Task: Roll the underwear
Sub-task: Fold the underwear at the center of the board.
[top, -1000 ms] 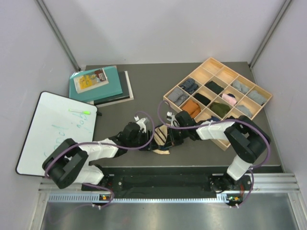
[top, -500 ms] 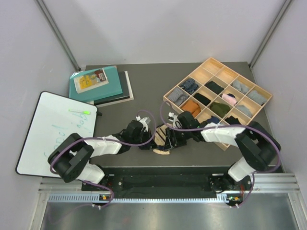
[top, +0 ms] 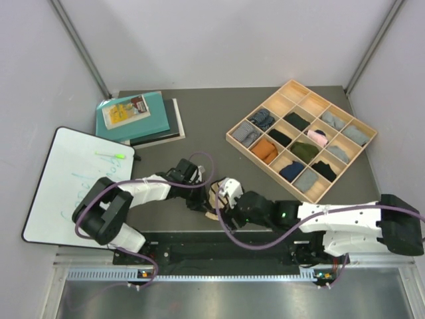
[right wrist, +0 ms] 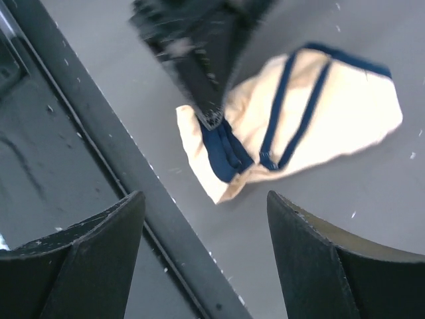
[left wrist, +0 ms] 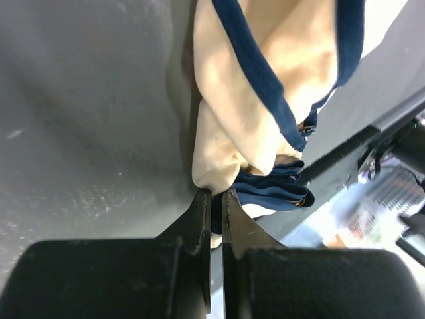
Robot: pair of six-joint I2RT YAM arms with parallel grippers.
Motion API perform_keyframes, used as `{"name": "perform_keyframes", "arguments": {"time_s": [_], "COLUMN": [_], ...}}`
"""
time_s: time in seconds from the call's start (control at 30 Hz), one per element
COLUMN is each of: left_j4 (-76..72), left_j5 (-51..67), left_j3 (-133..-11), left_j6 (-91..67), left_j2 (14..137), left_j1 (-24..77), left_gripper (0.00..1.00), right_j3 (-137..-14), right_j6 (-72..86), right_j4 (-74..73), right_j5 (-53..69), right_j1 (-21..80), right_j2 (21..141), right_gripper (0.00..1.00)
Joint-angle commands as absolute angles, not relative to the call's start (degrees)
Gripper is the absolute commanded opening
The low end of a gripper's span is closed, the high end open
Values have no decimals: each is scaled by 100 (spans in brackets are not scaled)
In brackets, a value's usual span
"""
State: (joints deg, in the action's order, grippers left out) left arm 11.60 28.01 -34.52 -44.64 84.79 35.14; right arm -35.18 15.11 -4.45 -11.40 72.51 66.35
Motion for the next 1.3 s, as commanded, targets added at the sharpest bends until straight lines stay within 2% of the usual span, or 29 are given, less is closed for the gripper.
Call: {"name": "perform_keyframes", "arguments": {"time_s": [0.0, 0.17, 0.37, 0.93, 1.13, 1.27], "left_j4": [1995, 2223, 2390, 2513, 2610, 2654], "left_j5": [3366, 3691, 3832, 4043, 4034, 4043], "left_j3": [-3805, -3902, -4043, -4166, -4210, -4236], "left_j6": [-4131, -3999, -3876, -3762, -3656, -3595], "left_j2": [8815, 9096, 9219, 9475, 9492, 9492], "left_j1": [3445, 3331, 3287, 3199, 3182, 3173], "left_gripper": [0, 0, 0, 0, 0, 0], "right_j3": [-3594, -3788, -3823, -3805, -3867, -3771], "right_j6": [634, 28, -254, -483, -273, -246], "right_j4": [500, 984, 1177, 1301, 1125, 1072], "right_j5": [-2837, -3269, -3103, -2514, -2716, -2365], "right_j1": [8067, 8700, 8736, 8745, 8535, 8271], "right_j2": [7197, 7918, 8490, 8956, 9150, 8921], "right_gripper": [73, 69, 55, 49, 43, 36]}}
